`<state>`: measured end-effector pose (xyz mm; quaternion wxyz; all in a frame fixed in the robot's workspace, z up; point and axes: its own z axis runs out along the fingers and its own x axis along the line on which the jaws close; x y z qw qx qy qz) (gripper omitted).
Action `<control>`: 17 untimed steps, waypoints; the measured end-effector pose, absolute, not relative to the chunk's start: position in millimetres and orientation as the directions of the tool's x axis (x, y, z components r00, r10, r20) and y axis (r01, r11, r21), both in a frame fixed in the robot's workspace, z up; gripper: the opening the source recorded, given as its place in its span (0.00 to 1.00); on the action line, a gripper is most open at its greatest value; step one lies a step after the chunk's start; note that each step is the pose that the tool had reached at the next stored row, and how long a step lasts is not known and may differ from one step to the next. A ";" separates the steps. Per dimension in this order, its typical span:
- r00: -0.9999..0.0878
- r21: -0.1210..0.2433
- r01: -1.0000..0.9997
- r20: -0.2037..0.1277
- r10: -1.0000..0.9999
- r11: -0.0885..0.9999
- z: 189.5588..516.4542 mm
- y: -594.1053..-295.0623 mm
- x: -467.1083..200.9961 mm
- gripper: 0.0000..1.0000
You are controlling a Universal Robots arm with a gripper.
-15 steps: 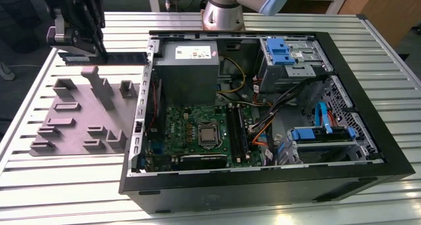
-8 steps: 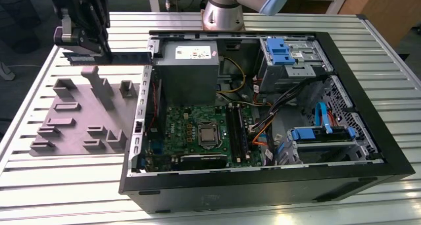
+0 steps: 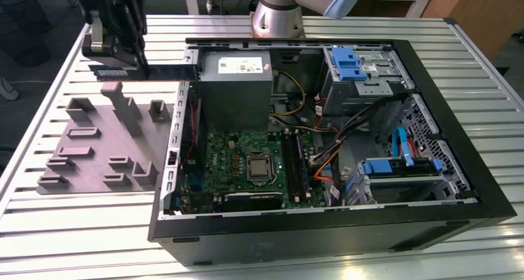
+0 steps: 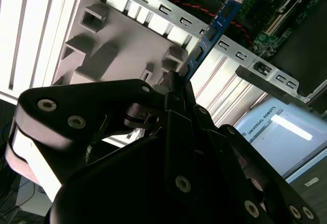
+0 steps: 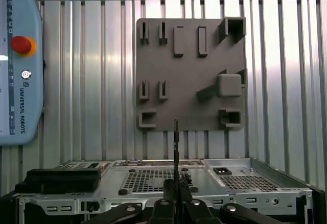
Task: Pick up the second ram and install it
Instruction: 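Pick up the second ram and move it above second insertion slot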
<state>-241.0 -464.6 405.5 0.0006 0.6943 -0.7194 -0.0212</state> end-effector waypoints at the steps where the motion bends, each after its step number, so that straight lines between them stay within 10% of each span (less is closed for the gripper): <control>1: -0.036 0.031 -0.999 -0.029 -0.999 0.035 405.5 -464.5 -239.8 0.14; 17: -0.036 0.031 -0.999 -0.029 -0.999 0.035 405.5 -464.5 -220.2 0.14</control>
